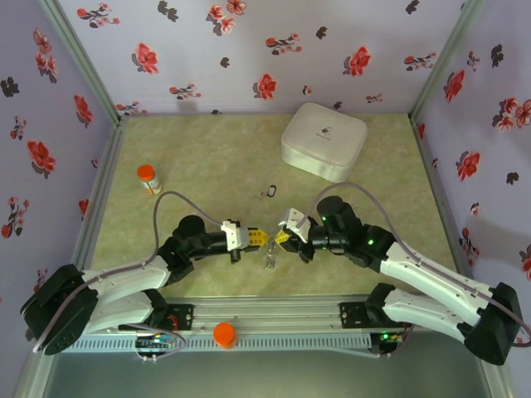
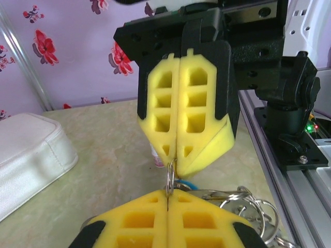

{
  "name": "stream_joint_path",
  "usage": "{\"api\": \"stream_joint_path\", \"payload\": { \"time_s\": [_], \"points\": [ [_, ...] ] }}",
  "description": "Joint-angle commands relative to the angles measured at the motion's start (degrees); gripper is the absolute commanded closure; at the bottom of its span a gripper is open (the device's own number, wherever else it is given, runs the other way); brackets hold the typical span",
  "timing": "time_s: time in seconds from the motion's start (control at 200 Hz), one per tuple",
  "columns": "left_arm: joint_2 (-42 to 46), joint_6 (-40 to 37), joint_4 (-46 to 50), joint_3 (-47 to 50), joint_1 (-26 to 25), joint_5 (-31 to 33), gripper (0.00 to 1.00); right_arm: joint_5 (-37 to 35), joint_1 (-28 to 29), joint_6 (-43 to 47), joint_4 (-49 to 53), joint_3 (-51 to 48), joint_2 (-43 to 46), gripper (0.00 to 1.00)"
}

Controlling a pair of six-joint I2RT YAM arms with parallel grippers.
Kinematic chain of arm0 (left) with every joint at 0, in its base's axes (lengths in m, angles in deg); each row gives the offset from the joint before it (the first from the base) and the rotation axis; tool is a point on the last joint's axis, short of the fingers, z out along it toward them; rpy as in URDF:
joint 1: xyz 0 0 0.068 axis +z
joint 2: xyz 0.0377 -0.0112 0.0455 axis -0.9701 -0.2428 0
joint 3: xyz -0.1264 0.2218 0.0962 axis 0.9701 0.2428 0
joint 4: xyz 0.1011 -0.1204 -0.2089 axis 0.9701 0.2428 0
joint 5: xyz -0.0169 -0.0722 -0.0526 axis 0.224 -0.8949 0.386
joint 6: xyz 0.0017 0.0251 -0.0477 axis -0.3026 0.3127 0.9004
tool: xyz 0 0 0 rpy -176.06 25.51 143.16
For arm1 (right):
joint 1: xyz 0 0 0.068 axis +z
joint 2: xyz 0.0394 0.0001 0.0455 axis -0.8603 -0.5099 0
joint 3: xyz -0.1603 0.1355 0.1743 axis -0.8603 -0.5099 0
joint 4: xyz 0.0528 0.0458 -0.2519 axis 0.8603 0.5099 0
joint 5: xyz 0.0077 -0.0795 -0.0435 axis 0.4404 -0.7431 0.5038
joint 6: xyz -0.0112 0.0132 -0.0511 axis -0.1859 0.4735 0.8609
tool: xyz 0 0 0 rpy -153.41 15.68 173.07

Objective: Put the keys on the keyring

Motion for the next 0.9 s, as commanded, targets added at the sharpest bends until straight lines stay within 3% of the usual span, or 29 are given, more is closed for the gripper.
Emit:
{"api": "stream_joint_path", "payload": {
  "time_s": [0.0, 0.185, 0.31, 0.51, 0.715, 0.895],
  "points": [
    [1.6, 1.2, -4.2, -0.7, -0.4, -1.5, 1.00, -1.8, 0.0, -0.9, 1.2, 1.8, -2.1, 0.99],
    [1.7, 0.4, -4.9, -0.9, -0.4, -2.1, 1.00, -0.8, 0.0, -1.8, -0.2, 1.8, -3.6, 0.96],
    [1.8, 0.0, -4.9, -0.7, -0.4, -1.7, 1.00, -1.6, 0.0, -1.8, -1.9, 0.2, -0.7, 0.80],
    [0.3, 2.1, -9.7, 0.2, -0.4, -1.3, 1.00, -0.5, 0.0, -1.5, -8.7, -3.7, 5.6, 0.67],
    [-1.3, 3.6, -12.6, 1.7, -0.4, -1.5, 1.00, 3.3, 0.1, -1.6, -10.3, -2.5, 1.7, 0.69],
    [-1.1, 4.8, -14.7, 2.2, -0.4, -1.8, 1.00, 3.0, 0.1, -2.0, -11.6, -2.5, 1.3, 0.82]
  ]
}}
